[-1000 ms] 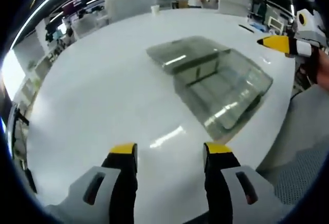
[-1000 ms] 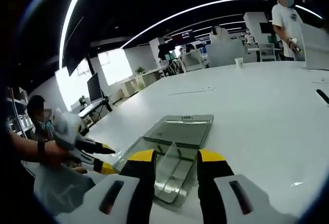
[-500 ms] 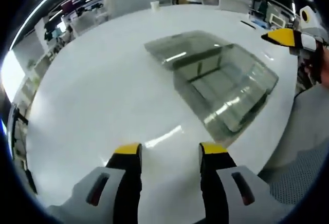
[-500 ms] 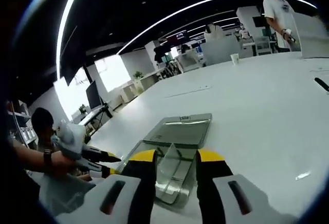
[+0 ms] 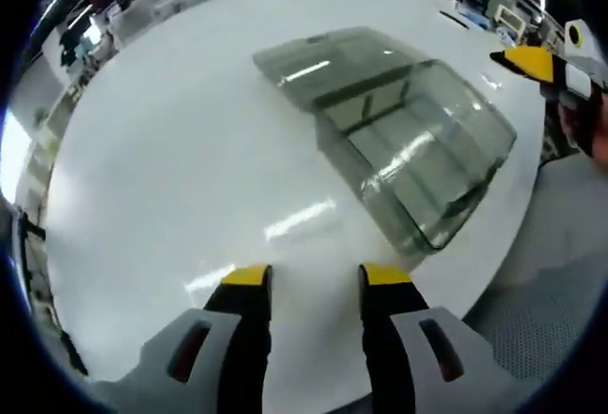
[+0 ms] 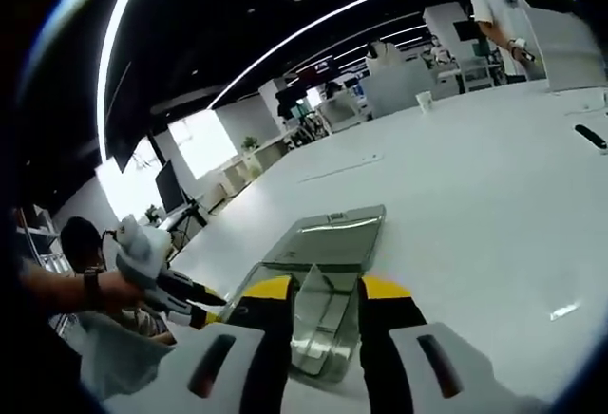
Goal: Insert the divider into the dual guide fixture by aligning both edges with the guide slots and pushing it downward to the bottom, including one-sided entry, uneven engagement, binding, and posture correction.
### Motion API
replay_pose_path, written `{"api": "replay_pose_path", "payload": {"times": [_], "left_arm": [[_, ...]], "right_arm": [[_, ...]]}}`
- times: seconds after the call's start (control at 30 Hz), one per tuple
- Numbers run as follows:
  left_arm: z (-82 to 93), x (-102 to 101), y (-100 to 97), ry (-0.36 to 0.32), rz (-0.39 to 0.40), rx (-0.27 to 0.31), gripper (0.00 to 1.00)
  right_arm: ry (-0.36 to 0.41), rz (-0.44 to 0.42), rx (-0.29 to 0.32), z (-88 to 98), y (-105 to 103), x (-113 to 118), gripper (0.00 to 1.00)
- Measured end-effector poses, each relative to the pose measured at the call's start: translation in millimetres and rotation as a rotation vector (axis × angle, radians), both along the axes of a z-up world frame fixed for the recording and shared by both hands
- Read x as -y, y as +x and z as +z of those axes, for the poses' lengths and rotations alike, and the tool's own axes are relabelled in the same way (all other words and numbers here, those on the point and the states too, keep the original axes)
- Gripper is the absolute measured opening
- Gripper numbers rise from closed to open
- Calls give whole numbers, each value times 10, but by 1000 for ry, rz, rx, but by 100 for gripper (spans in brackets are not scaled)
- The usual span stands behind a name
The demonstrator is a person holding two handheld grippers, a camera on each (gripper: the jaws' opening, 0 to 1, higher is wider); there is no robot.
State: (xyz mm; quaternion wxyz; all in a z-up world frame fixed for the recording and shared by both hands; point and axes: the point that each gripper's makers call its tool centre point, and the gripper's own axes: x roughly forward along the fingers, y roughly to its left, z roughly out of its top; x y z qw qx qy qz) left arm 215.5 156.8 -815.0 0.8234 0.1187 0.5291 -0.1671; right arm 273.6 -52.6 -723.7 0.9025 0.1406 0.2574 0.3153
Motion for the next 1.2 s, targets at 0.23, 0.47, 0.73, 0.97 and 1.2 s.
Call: {"api": "replay_pose_path", "payload": {"times": [0.23, 0.47, 0.73, 0.97, 1.2], "left_arm": [[-19, 9, 1, 39, -19, -77, 33], [-13, -24, -16, 22, 23, -36, 31], [12, -96, -88, 11, 39, -35, 29], [74, -53, -131, -36, 34, -21, 29], [133, -105, -150, -57, 75, 13, 29]], "right_arm": [[-11, 13, -4, -21, -14, -16, 21], [-4, 18, -13, -35, -16, -28, 20], [-14, 40, -3, -26, -30, -78, 20], [-15, 25, -9, -31, -20, -41, 19], [-2, 41, -6, -18, -30, -78, 19]]}}
